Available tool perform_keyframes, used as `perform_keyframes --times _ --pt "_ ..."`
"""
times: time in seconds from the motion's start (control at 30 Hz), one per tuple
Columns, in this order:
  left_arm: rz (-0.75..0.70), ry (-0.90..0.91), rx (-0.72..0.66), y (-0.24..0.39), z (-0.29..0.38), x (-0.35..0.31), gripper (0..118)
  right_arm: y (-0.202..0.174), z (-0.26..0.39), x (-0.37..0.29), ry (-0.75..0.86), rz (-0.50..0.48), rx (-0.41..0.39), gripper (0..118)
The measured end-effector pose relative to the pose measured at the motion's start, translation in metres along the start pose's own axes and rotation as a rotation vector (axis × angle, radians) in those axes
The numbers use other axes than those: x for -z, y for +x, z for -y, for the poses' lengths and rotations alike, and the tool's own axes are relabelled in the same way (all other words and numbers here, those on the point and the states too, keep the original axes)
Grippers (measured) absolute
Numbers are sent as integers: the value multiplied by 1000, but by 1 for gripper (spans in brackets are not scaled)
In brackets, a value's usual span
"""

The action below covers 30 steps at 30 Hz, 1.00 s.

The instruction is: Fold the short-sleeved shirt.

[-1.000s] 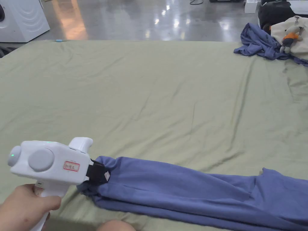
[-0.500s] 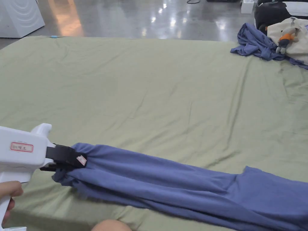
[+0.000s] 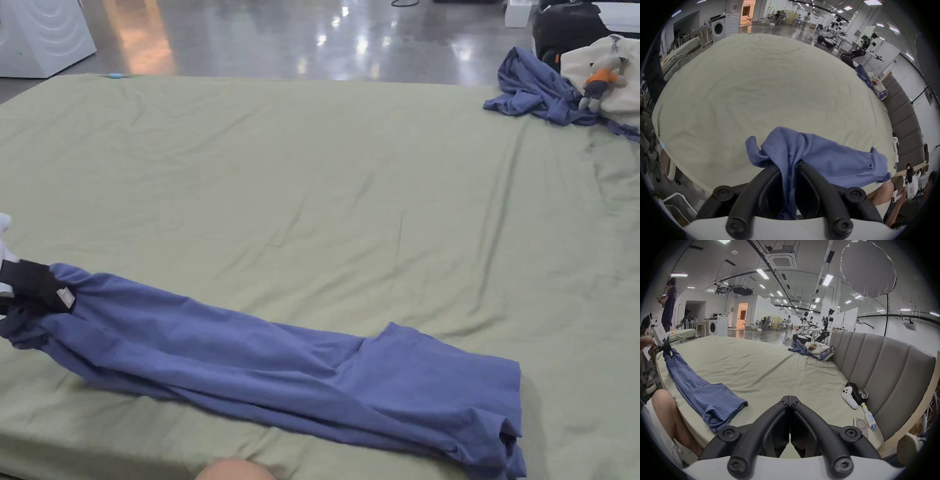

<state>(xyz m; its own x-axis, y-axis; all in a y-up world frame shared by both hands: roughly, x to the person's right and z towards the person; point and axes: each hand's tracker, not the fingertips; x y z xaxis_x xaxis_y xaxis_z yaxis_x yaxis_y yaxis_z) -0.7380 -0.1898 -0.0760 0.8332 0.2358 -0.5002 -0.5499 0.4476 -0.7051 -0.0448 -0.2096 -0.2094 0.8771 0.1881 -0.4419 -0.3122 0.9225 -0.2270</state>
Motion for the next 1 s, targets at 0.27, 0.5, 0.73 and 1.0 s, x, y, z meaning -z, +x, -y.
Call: perform_keyframes --times 0.27,0.5,0.73,1.0 --pt "324 45 35 99 6 -26 12 6 6 4 4 -11 1 2" --pt "407 -65 152 199 29 36 12 11 9 6 10 -27 32 2" --pt "349 -137 194 222 45 92 26 13 17 7 0 -31 20 2" --pt "417 274 263 211 64 27 90 12 16 5 1 -35 15 2"
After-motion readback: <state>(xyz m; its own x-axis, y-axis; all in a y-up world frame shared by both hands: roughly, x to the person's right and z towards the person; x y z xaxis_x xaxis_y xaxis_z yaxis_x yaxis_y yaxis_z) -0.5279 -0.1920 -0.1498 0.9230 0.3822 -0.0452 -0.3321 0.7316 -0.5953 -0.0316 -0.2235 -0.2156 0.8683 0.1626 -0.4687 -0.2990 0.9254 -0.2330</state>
